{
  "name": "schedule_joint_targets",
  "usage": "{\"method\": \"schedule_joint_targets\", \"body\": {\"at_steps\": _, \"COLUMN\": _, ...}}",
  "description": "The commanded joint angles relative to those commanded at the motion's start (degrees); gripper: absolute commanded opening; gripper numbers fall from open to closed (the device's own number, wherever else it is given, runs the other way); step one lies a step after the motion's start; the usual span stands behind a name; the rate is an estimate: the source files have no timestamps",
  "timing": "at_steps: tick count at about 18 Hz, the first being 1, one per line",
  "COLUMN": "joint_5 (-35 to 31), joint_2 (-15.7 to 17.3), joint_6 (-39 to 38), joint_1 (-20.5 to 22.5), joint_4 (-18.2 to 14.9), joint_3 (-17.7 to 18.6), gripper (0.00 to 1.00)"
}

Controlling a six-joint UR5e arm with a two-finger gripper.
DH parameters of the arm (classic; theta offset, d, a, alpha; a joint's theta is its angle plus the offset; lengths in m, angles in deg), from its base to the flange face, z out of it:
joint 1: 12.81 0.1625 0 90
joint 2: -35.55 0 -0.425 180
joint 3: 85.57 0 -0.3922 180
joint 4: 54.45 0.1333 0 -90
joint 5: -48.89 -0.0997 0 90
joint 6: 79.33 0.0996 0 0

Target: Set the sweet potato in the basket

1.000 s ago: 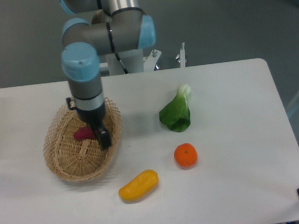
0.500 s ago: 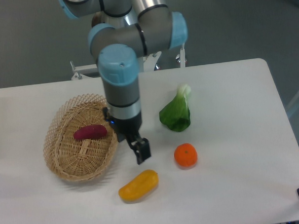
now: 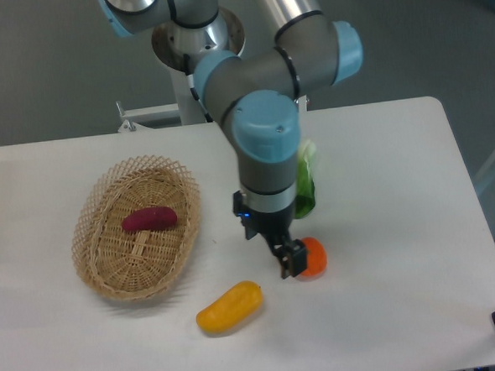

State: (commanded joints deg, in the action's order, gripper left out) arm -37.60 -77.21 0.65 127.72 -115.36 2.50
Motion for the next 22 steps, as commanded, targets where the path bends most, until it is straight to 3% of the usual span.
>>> {"method": "schedule_joint_targets", "body": {"at_steps": 12, "joint_5": 0.0, "joint_2": -1.4, "joint_6": 8.4, "joint_1": 7.4, "joint_4": 0.4, "joint_3": 0.2, "gripper": 1.0}}
{"method": "schedule_joint_targets", "body": {"at_steps": 22, "joint_5": -0.1, "joint_2": -1.7, "joint_6": 10.0, "joint_1": 9.9, "joint_4": 0.4, "joint_3": 0.3, "gripper": 1.0}}
